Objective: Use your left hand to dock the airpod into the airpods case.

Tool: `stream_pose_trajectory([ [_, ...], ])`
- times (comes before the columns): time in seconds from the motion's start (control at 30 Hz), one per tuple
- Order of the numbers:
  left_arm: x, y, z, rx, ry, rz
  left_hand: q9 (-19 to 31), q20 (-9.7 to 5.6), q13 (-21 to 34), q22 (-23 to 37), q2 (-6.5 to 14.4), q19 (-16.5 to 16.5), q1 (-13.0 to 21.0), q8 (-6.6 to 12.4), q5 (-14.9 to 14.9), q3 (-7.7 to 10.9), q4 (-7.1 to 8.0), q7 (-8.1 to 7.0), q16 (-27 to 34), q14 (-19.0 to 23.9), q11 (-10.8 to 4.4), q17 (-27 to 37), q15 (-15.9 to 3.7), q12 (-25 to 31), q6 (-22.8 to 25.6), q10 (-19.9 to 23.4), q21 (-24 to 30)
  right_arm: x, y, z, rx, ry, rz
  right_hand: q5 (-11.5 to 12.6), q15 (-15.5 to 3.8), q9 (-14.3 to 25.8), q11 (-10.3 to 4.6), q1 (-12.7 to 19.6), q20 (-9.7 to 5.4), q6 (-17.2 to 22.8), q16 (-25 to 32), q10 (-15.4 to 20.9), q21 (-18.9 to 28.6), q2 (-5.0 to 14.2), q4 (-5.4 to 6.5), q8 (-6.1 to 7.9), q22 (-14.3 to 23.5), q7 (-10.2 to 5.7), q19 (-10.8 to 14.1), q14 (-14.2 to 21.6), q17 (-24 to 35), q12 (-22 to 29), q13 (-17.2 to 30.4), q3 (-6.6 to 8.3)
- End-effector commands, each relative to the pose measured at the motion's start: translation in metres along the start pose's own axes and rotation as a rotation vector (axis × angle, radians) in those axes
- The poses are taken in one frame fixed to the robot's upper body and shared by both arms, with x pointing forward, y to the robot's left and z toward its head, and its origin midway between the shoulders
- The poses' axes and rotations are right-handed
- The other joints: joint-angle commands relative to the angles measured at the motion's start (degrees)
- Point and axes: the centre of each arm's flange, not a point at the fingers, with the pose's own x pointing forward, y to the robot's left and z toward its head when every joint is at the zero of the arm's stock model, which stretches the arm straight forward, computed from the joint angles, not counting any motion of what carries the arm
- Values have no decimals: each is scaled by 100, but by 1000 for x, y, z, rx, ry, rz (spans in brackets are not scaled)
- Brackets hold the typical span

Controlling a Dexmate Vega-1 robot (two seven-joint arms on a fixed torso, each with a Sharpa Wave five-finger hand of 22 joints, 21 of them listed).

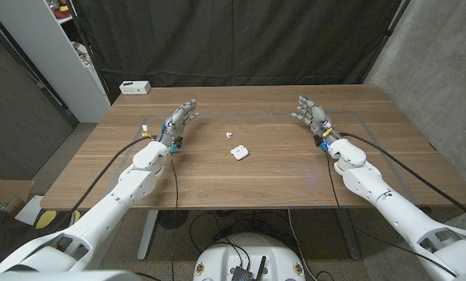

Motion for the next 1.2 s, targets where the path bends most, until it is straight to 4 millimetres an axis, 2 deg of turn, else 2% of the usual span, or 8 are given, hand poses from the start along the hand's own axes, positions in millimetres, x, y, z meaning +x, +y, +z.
stream_pose_trajectory([
  [0.03, -7, -3, 38, 418, 184, -12, 30, 18, -45, -5, -85, -489, 164, 12, 16, -112, -121, -76, -13, -504, 34, 5, 106, -48, 44, -373, -256, 4, 3, 8, -16, -3, 50, 33, -579, 22, 22, 66, -243, 28, 58, 71, 24, -2, 3, 9, 18, 10, 21, 81, 17, 35, 27, 18],
  [0.27, -5, -8, 61, 642, 230, 39, 95, 21, -117, -30, -401, -756, 498, 302, 0, -266, -251, -189, 50, -696, 10, 5, 121, 43, 729, -521, -342, -7, 3, 12, -8, -16, 57, 24, -558, 22, 72, 54, -180, 82, 80, 138, 15, -13, 8, 22, 19, 24, -22, 144, 23, 55, 28, -9],
  [0.33, -4, -12, 67, 722, 246, 52, 122, -107, -140, -35, -591, -734, 619, 406, 7, -349, -277, -276, 70, -670, -112, 6, -20, 84, 956, -485, -330, -10, 4, 12, -5, -16, 58, 21, -553, 22, 86, 48, -163, 93, 84, 145, 12, -13, 13, 24, 20, 16, -36, 156, 25, 55, 29, -17],
  [0.37, -3, -14, 69, 757, 250, 58, 133, -123, -152, -36, -689, -728, 681, 456, 14, -395, -277, -289, 76, -656, -139, 7, -48, 98, 1068, -476, -328, -11, 4, 12, -7, -18, 62, 17, -552, 22, 88, 40, -151, 87, 83, 150, 16, -6, 21, 12, 21, -181, -49, 161, 30, 51, 31, -31],
  [0.47, -2, -20, 72, 828, 262, 69, 165, -108, -180, -37, -838, -664, 828, 602, 42, -491, -243, -302, 100, -576, -184, 7, -98, 158, 1434, -375, -309, -15, 4, 12, 0, -21, 55, 12, -537, 24, 125, 45, -131, 108, 80, 172, 19, -10, 15, 11, 21, 12, -67, 182, 27, 52, 33, -48],
  [0.57, 2, -25, 75, 900, 302, 62, 206, -97, -213, -37, -954, -575, 1003, 780, 79, -585, -224, -270, 117, -471, -266, 6, -141, 205, 1894, -289, -292, -20, 5, 13, 1, -19, 58, 8, -518, 45, 138, 52, -136, 148, 66, 190, 42, 20, 19, 3, 22, -539, -74, 205, 33, 37, 37, -85],
  [0.63, 5, -29, 79, 945, 329, 61, 226, -81, -227, -36, -981, -560, 1071, 862, 93, -620, -208, -252, 112, -455, -253, 6, -144, 214, 2109, -273, -295, -22, 6, 13, 1, -17, 62, 9, -521, 44, 130, 52, -116, 151, 49, 194, 43, 9, 14, -6, 22, 26, -97, 205, 23, 28, 39, -107],
  [1.2, 26, -71, 96, 1380, 369, 6, 288, -85, -275, -30, -1087, -531, 1265, 890, 135, -768, -173, -317, 72, -528, -293, 4, -201, 192, 2227, -343, -304, -44, 9, 9, 25, 12, 80, -7, -461, 37, 227, -37, -42, 167, 57, 214, 36, -24, 60, -10, 22, 77, -128, 217, 40, 30, 41, -166],
])
